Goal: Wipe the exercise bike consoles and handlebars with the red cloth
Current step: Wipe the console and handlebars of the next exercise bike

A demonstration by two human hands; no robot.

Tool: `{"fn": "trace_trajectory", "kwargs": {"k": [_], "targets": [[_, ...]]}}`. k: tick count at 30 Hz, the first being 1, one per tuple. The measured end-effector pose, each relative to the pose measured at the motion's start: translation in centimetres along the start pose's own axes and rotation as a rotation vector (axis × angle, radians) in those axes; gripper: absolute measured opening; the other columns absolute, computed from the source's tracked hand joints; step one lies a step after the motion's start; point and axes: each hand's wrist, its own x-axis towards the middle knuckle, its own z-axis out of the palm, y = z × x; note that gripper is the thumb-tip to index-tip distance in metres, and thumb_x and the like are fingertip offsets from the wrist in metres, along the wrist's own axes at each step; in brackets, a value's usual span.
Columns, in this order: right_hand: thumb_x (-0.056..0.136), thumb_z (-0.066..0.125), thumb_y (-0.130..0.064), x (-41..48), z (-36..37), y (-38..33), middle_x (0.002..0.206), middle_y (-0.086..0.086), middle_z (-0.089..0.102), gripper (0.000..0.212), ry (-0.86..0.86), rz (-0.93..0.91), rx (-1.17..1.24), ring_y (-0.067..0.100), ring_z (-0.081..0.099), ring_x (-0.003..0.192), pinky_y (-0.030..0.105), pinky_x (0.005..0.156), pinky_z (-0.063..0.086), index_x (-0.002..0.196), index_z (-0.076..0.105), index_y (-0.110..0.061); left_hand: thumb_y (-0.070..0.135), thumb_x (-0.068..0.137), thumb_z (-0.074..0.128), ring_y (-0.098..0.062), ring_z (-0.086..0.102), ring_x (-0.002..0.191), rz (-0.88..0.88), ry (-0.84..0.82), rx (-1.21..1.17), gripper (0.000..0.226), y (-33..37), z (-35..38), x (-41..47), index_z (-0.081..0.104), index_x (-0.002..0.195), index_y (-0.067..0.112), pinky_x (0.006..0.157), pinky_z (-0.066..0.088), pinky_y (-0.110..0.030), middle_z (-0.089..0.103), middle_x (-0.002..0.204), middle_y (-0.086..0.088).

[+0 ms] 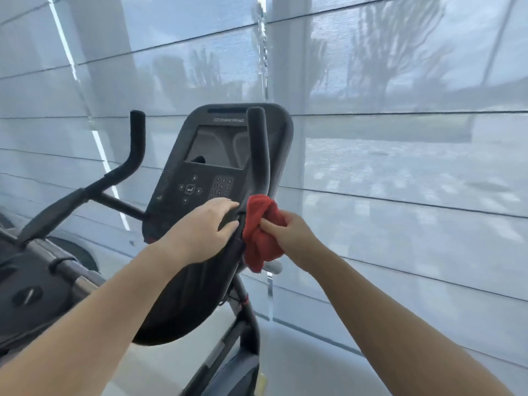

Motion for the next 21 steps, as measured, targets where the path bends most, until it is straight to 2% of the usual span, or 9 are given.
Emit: {"fn": "trace_trajectory", "kwargs": {"k": [3,6,8,10,12,15,16,19,21], "targets": [[0.081,0.068,-0.01,-1.5,-0.4,-0.6,0.091,0.0,0.07,0.019,0.046,-0.089,-0.081,0.013,0.066,0.086,0.022,0.076,0.053,0.097,0.068,-0.021,0.029,0.093,0.05,-0.011,0.036,0.132,0.009,-0.005,-0.04,0.044,-1.0,-0.2,-1.9,0.044,0.135,0.017,0.107,0.021,-0.019,0.043,0.142,0.003],[0.078,0.067,-0.006,-2.6,-0.1,-2.1,0.09,-0.014,0.068,0.034,0.127,-0.231,-0.202,-0.006,0.061,0.082,0.008,0.074,0.046,0.104,0.067,-0.027,0.032,0.093,0.048,-0.008,0.034,0.133,-0.01,0.001,-0.07,0.044,-2.2,-0.7,-4.2,0.043,0.136,0.02,0.108,0.021,-0.021,0.041,0.143,0.006],[0.077,0.064,-0.003,-3.6,1.0,-3.3,0.09,-0.017,0.067,0.037,0.084,-0.315,-0.313,-0.009,0.059,0.082,0.001,0.076,0.04,0.107,0.067,-0.024,0.032,0.093,0.048,-0.007,0.035,0.132,-0.018,0.009,-0.081,0.044,-3.0,-1.1,-5.7,0.043,0.136,0.02,0.108,0.023,-0.02,0.042,0.142,0.007],[0.077,0.06,-0.001,-4.7,2.6,-3.9,0.097,-0.012,0.066,0.035,-0.01,-0.39,-0.501,-0.005,0.056,0.089,-0.003,0.08,0.032,0.105,0.069,-0.021,0.03,0.093,0.05,-0.008,0.037,0.13,-0.018,0.007,-0.081,0.044,-3.6,-1.3,-7.3,0.045,0.135,0.019,0.106,0.025,-0.019,0.044,0.14,0.006],[0.079,0.054,-0.001,-5.7,4.1,-4.0,0.114,-0.001,0.065,0.039,-0.044,-0.431,-0.678,0.01,0.054,0.106,0.003,0.088,0.031,0.109,0.068,-0.019,0.029,0.092,0.051,-0.01,0.039,0.13,-0.023,-0.001,-0.072,0.043,-4.1,-1.3,-8.8,0.046,0.134,0.017,0.105,0.026,-0.02,0.046,0.139,0.004],[0.076,0.05,0.002,-7.2,5.2,-4.5,0.115,0.007,0.065,0.043,-0.059,-0.424,-0.832,0.026,0.055,0.11,0.031,0.097,0.041,0.109,0.068,-0.019,0.028,0.092,0.05,-0.01,0.045,0.123,-0.032,0.002,-0.085,0.04,-4.5,-1.5,-10.6,0.048,0.13,0.017,0.103,0.031,-0.02,0.051,0.133,0.004],[0.075,0.049,0.002,-7.6,5.2,-4.9,0.113,0.008,0.067,0.043,-0.069,-0.408,-0.865,0.027,0.056,0.108,0.033,0.095,0.042,0.107,0.069,-0.018,0.028,0.092,0.05,-0.009,0.047,0.12,-0.031,-0.003,-0.093,0.039,-4.6,-1.6,-11.1,0.049,0.129,0.017,0.102,0.033,-0.021,0.052,0.131,0.005],[0.076,0.048,0.002,-8.8,5.4,-5.7,0.112,0.002,0.068,0.047,-0.062,-0.354,-0.876,0.02,0.058,0.108,0.019,0.092,0.039,0.11,0.068,-0.023,0.03,0.092,0.049,-0.009,0.048,0.117,-0.013,-0.026,-0.089,0.039,-4.8,-2.1,-12.7,0.048,0.129,0.02,0.101,0.037,-0.027,0.054,0.128,0.007],[0.078,0.049,0.0,-9.7,6.5,-5.7,0.119,0.002,0.065,0.045,-0.045,-0.375,-0.915,0.021,0.055,0.114,0.02,0.096,0.034,0.114,0.066,-0.021,0.03,0.092,0.049,-0.011,0.047,0.12,-0.011,-0.033,-0.079,0.042,-4.9,-2.4,-13.7,0.045,0.132,0.02,0.103,0.037,-0.03,0.052,0.13,0.007]]}}
